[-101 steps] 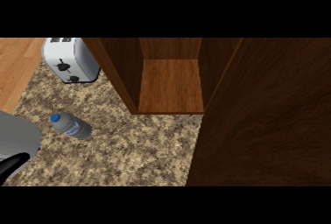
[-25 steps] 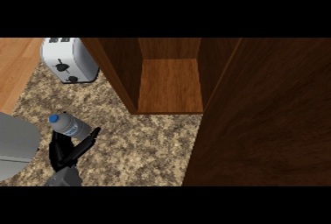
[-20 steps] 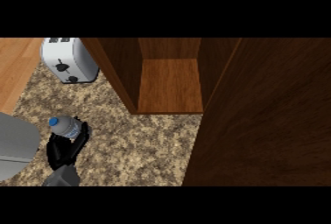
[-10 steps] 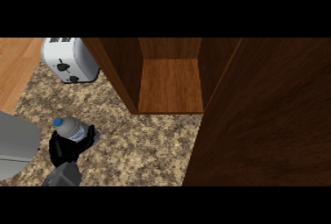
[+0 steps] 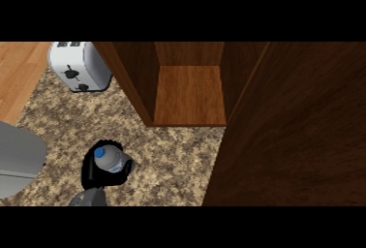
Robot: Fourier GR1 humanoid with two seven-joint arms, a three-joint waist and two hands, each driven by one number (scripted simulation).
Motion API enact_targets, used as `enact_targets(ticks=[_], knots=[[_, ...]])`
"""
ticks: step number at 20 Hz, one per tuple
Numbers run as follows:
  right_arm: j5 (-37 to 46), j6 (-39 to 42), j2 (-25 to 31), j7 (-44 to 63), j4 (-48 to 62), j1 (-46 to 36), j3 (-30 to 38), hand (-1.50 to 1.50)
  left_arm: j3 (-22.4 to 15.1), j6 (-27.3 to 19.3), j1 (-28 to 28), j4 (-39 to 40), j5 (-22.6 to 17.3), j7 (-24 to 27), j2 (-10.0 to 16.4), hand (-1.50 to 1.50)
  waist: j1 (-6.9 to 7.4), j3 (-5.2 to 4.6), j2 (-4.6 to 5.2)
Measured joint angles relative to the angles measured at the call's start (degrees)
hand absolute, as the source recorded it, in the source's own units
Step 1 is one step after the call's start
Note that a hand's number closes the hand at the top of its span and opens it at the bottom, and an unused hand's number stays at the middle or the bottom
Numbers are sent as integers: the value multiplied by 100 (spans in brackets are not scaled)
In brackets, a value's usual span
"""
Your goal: Pick up the bottled water, place it into the cabinet and close the cabinet
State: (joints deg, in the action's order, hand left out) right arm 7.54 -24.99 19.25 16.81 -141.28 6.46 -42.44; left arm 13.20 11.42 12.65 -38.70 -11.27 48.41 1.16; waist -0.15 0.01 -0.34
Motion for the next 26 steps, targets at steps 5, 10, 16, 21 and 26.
enact_targets(ticks=[5, 10, 16, 21, 26], knots=[[41, -114, -66, -1, 4, 15, -193, -150, -587, -66, -494, -1129, -160, -656, -81, 150, 15, 1, -5], [46, -112, -74, 136, 18, -149, -76, -150, -1213, -303, -801, -2135, -618, -1406, -105, 150, 19, 1, 3], [27, -80, -42, 48, 17, -161, -12, -150, -1917, -953, -1076, -3399, -844, -2155, -112, 150, 8, 1, 8], [24, -51, 27, 50, -28, -74, 4, -150, -2317, -1576, -990, -4090, -830, -2566, -114, 150, -15, -1, 11], [40, -162, -88, -43, 4, 2, -212, -150, -2844, -2311, -780, -4570, -754, -2907, -115, 150, -27, -1, 13]])
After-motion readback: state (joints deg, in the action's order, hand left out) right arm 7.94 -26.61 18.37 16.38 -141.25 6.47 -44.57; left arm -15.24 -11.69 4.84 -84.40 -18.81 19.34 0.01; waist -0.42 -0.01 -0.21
